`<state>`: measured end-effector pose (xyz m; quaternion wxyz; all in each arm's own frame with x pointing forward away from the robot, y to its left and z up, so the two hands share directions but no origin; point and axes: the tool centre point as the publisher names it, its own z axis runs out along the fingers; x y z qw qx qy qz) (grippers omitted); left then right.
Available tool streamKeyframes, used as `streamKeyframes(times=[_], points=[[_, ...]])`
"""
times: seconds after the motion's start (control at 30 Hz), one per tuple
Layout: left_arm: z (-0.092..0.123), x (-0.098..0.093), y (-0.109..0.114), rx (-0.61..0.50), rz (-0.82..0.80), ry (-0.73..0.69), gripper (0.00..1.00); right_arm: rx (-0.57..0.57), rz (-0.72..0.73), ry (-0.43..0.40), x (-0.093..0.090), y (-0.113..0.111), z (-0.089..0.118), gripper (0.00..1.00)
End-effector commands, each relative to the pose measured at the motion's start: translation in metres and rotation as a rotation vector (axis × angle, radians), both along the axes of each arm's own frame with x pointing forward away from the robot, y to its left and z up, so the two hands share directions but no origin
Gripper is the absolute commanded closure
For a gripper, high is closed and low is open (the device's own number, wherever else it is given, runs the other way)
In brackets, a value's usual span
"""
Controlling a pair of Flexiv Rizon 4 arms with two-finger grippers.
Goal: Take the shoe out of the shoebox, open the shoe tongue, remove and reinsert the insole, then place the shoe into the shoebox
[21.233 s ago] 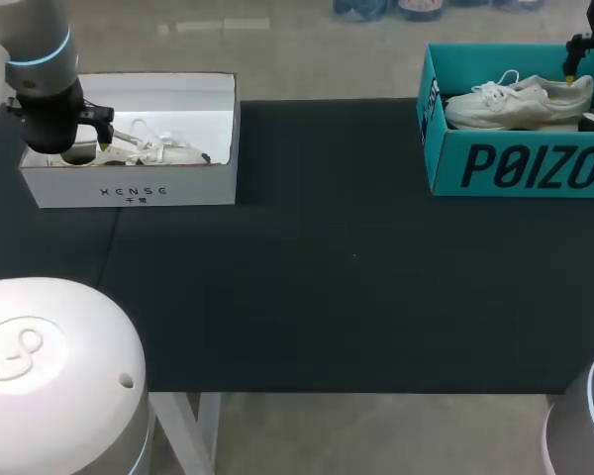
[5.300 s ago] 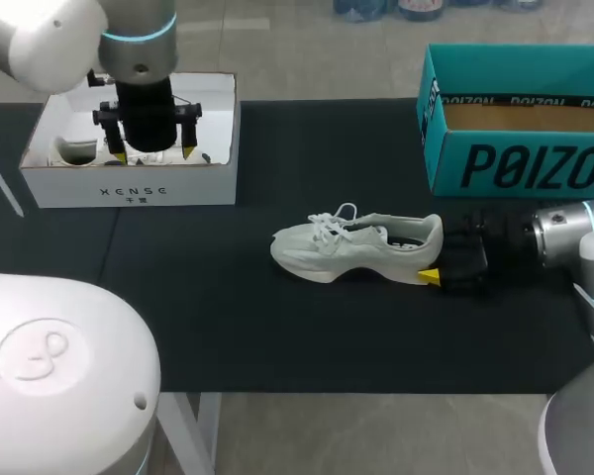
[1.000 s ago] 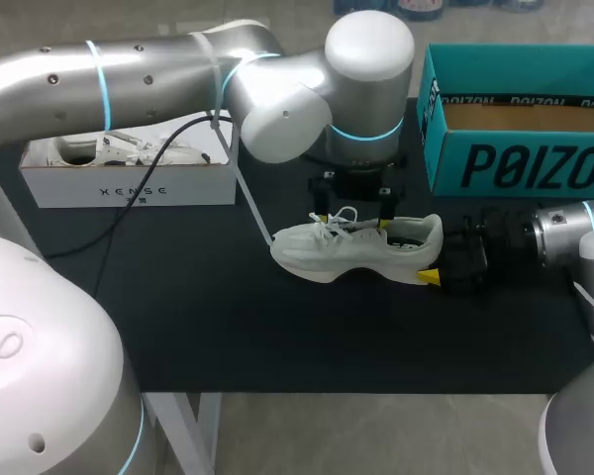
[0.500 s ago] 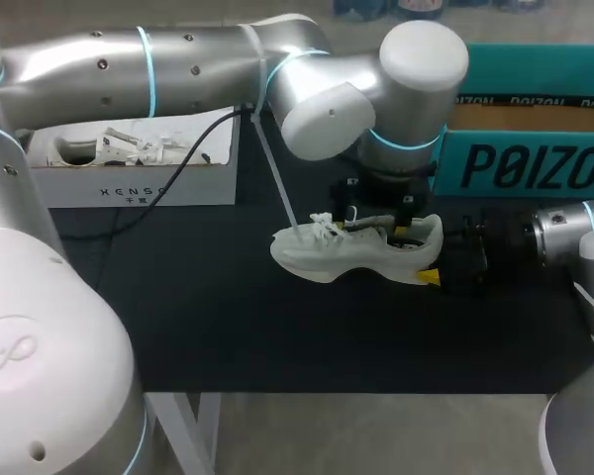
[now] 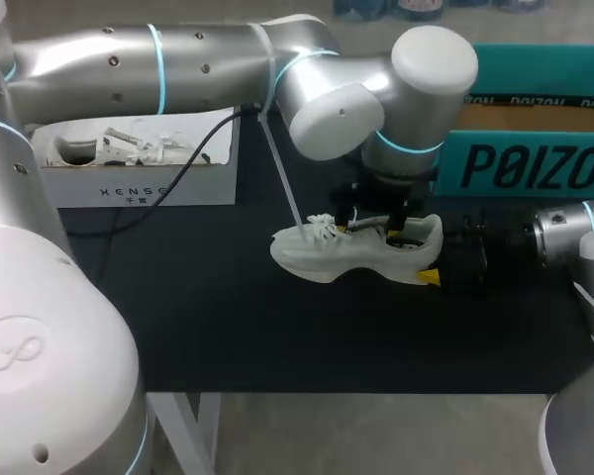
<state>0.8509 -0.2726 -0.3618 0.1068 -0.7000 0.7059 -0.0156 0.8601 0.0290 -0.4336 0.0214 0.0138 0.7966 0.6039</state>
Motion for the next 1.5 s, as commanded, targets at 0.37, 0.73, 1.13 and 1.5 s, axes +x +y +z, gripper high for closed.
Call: streamKeyframes(times=[0.37, 0.73, 1.13, 1.5], points=[[0.021, -0.005, 0.029, 0.002, 0.04, -0.033, 1.0, -0.001, -0.002, 0.0, -0.003, 0.003, -0.005, 1.0], [0.05, -0.002, 0.077, -0.01, 0.124, -0.1, 1.0, -0.001, -0.002, 0.0, -0.003, 0.003, -0.005, 1.0], [0.046, -0.001, 0.095, -0.146, 0.18, -0.04, 0.0, -0.001, -0.002, 0.0, -0.003, 0.003, -0.005, 1.0], [0.035, -0.002, 0.069, -0.313, 0.148, 0.034, 1.0, -0.001, -0.002, 0.0, -0.003, 0.003, -0.005, 1.0]])
